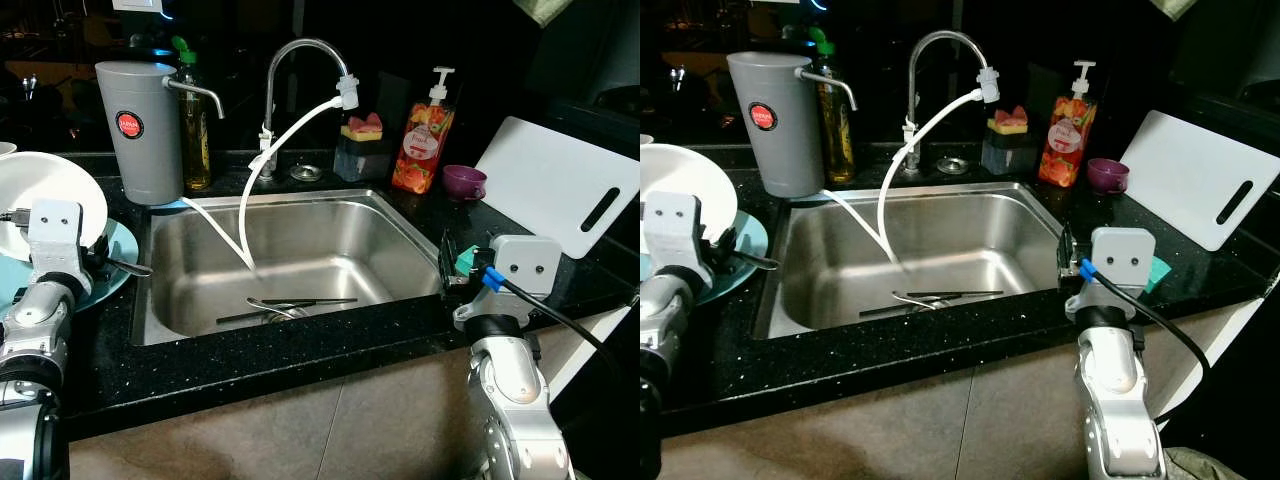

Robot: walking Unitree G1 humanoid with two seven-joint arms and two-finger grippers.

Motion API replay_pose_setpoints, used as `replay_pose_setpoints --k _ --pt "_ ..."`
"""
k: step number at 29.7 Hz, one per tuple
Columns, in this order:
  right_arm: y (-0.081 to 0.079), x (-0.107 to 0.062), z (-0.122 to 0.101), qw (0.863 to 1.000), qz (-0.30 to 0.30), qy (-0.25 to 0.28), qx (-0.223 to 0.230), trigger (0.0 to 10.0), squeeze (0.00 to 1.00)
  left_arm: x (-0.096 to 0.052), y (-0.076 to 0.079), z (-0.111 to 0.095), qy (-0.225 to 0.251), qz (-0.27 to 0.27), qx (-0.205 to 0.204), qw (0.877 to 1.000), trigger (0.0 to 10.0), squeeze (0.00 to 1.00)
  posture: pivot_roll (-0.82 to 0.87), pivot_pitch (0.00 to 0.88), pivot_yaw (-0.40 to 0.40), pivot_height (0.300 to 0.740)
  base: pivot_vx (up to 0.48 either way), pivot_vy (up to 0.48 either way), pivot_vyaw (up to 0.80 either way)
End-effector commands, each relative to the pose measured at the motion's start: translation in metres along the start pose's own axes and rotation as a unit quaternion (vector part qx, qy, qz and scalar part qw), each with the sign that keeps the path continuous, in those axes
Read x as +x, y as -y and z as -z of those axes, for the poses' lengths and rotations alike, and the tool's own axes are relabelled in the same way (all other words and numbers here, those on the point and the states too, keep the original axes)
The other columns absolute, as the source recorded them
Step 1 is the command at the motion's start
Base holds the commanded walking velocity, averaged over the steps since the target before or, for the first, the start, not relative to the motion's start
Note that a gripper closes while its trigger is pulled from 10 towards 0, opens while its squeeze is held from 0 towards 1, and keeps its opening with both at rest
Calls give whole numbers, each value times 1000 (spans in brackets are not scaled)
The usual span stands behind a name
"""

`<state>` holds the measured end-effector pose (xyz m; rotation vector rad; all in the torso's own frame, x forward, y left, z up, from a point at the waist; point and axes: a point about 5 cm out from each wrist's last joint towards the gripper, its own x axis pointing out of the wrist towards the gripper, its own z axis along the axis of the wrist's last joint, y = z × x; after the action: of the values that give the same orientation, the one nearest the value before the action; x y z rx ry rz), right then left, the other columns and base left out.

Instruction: Kitchen organization

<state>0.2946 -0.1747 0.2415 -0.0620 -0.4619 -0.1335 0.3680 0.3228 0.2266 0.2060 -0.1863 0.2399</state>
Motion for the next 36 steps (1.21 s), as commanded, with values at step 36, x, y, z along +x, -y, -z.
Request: replay_pose_setpoints --k 36 --pt "-1 3 -1 1000 -7 0 1 10000 0 -19 -14 30 -29 -39 -4 999 10000 0 51 81 -111 740 0 0 0"
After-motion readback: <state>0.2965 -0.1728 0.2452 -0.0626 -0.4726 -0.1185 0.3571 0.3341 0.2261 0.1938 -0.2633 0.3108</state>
